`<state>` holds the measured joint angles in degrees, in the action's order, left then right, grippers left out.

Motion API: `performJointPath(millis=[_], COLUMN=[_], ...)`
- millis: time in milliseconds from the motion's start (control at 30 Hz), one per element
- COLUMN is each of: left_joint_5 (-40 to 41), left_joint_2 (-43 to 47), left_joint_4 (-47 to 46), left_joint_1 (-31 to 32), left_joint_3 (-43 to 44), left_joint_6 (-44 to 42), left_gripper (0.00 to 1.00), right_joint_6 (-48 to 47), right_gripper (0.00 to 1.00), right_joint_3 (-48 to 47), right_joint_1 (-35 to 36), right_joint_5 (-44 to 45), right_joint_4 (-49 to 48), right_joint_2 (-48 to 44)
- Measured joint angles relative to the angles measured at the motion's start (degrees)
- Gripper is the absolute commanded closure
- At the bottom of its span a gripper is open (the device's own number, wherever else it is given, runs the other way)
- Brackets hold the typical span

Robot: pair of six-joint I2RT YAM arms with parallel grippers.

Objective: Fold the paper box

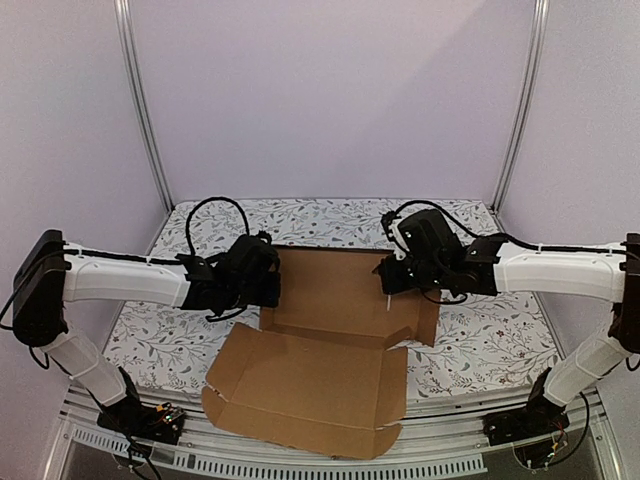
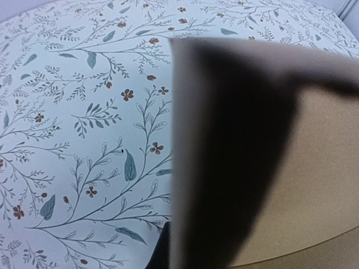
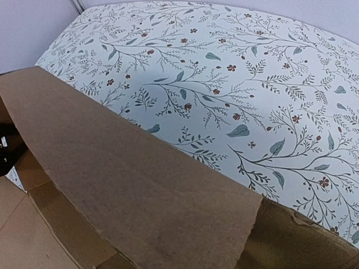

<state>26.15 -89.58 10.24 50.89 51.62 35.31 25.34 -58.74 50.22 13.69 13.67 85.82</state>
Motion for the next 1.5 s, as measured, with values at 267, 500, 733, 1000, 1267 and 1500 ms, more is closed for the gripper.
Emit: performJointPath(millis=[267,500,733,1000,1267,1500], left_joint_5=[-1.9,-4.2,-10.9,-16.4,-21.5,-25.5], left_joint_2=[0.0,1.5,2.7,2.9,3.1,4.8], left_joint_4=[-0.1,-0.9,-6.5,-12.7,-20.2,-26.3], left_joint_1=[0.2,0.1,-4.2,-7.7,-9.0,-9.4], left_joint_3=[0.0,-0.3,-3.8,-5.7,-9.3,-11.9], left_joint_6=[1.6,3.0,5.5,7.9,11.8,16.5], left_gripper=[1.00,1.00,1.00,1.00,1.00,1.00], right_joint_6=[3.8,4.4,4.1,2.7,2.4,2.4], right_gripper=[1.00,1.00,1.00,1.00,1.00,1.00], right_joint_3=[4.3,4.9,7.3,10.5,21.5,30.4], right_joint_1=[0.5,1.2,2.4,6.4,11.4,14.7], right_joint_5=[1.9,2.2,0.4,-1.7,-1.9,0.0], right_joint_4=[-11.8,-16.8,-14.0,-8.7,-10.2,-17.1], right_joint_2=[0.2,0.6,-5.0,-20.8,-35.9,-42.1])
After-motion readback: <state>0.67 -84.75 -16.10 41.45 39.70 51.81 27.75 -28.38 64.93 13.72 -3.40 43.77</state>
